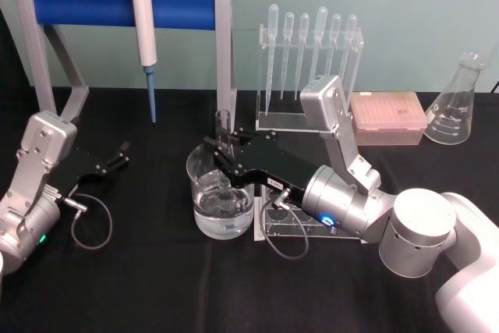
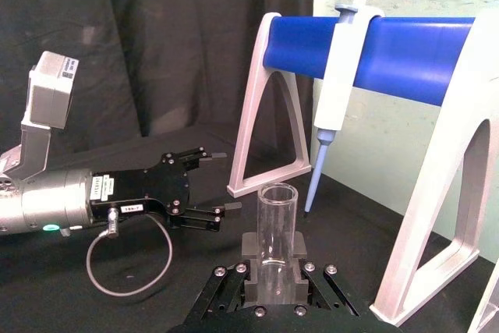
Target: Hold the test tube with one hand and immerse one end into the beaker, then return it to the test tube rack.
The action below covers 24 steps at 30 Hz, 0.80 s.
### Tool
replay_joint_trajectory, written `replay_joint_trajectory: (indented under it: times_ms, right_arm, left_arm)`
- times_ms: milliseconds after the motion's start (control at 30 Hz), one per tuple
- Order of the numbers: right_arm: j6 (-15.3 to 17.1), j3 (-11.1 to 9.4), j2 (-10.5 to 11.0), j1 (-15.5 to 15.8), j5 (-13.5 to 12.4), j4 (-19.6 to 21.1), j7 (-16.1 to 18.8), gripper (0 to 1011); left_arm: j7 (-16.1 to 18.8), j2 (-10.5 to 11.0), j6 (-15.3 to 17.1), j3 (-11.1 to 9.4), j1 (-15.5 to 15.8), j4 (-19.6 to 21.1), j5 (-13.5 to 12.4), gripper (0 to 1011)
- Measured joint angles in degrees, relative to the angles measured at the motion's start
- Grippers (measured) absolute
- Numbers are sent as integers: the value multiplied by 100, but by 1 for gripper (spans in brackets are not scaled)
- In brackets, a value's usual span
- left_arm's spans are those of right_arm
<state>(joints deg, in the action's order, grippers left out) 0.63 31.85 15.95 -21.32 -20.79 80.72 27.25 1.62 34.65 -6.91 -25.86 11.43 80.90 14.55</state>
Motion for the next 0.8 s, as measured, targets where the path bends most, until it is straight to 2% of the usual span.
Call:
replay_joint_trajectory:
  times_ms: [800]
  right_arm:
    - [0, 0, 0, 0, 0, 0, 0, 228]
  left_arm:
    - [0, 0, 0, 0, 0, 0, 0, 1000]
